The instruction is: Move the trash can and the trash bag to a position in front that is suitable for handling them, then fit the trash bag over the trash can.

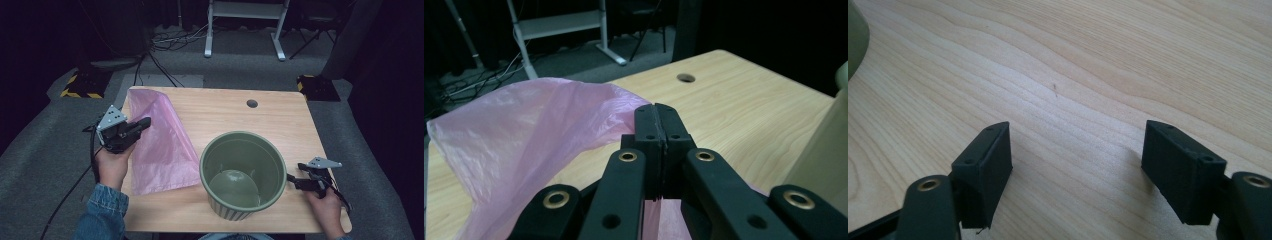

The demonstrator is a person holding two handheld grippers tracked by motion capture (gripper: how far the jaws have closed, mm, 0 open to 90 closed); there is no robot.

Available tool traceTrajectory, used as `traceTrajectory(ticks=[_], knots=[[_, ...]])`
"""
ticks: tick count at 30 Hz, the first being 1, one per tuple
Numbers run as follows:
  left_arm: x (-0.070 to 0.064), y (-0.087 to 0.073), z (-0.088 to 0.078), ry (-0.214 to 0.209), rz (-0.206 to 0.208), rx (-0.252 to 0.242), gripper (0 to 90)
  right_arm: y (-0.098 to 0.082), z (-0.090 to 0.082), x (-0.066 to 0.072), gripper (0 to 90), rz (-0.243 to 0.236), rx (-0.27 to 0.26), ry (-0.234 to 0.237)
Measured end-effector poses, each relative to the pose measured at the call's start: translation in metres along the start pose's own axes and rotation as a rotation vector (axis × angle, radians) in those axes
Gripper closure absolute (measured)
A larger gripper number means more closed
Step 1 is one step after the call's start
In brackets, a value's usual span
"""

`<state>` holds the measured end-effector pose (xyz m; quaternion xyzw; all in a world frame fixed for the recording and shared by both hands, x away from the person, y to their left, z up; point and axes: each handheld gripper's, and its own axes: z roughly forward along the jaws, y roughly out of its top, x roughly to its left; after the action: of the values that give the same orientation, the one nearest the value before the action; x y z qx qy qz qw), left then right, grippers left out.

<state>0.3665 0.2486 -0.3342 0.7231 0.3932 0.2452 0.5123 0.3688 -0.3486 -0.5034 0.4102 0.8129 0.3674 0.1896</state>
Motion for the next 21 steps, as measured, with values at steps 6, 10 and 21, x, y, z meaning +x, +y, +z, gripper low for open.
traceTrajectory(ticks=[6,10,21], knots=[[-0.002,0.014,-0.008,-0.019,0.012,-0.017,89.0,0.000,0.000,0.000,28.3,0.000,0.001,0.000],[-0.004,0.022,-0.012,-0.016,0.022,-0.019,89.0,0.000,0.000,0.000,28.2,0.000,0.000,0.000],[-0.003,0.051,-0.025,0.014,0.071,-0.049,89.0,0.000,0.000,0.000,28.2,0.001,0.000,0.001]])
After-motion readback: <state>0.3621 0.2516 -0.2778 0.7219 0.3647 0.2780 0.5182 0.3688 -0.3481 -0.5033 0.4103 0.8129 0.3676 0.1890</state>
